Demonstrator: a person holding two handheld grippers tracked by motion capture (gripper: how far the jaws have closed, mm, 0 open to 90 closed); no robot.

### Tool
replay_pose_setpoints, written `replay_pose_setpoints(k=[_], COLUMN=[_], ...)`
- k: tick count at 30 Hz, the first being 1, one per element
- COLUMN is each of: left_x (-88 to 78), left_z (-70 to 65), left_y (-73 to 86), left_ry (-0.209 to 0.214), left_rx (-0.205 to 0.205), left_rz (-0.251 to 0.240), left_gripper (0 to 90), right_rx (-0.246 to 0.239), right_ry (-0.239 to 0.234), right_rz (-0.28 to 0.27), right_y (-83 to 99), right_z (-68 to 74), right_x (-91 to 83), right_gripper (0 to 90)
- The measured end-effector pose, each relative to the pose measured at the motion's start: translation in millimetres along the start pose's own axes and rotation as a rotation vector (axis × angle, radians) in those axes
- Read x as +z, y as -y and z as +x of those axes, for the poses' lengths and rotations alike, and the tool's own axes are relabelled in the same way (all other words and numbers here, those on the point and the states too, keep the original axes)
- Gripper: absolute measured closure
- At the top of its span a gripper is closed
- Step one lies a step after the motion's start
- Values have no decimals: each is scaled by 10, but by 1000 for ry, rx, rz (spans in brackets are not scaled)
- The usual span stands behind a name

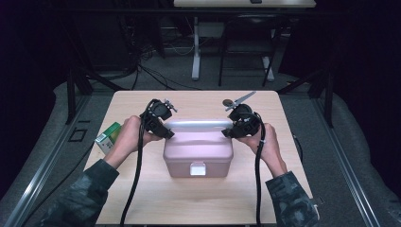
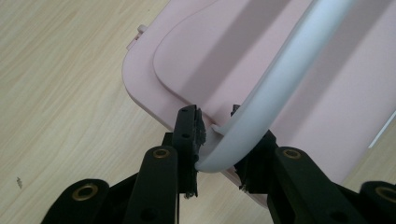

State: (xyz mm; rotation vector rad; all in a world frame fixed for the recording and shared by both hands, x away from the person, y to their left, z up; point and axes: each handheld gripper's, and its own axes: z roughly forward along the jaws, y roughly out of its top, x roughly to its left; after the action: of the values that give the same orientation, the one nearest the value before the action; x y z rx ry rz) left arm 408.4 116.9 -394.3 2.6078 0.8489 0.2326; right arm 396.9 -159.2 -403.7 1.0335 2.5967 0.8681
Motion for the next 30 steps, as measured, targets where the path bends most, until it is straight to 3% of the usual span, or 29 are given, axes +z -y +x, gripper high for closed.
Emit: replay_pose_setpoints(k=[6,14,25,27,30], left_x=[9,15,10,5,-28], left_z=[-86,-109,-132,-122,-113], left_y=[-16,-21,0,7,23], left_ry=[9,19,38,54,47], left_rx=[24,28,33,26,0], left_rz=[-10,-15,-31,-46,-78], left_gripper=[718,717,716,676,503], right_rx=[12,9,15,19,6], right_ry=[-1,6,-21,-28,-31], right_rz=[1,4,-6,-13,-18], right_y=[79,142,189,195,195], right_z=[1,74,45,37,42], right_x=[-63,-116,-143,-141,-144], right_gripper=[709,704,701,701,699])
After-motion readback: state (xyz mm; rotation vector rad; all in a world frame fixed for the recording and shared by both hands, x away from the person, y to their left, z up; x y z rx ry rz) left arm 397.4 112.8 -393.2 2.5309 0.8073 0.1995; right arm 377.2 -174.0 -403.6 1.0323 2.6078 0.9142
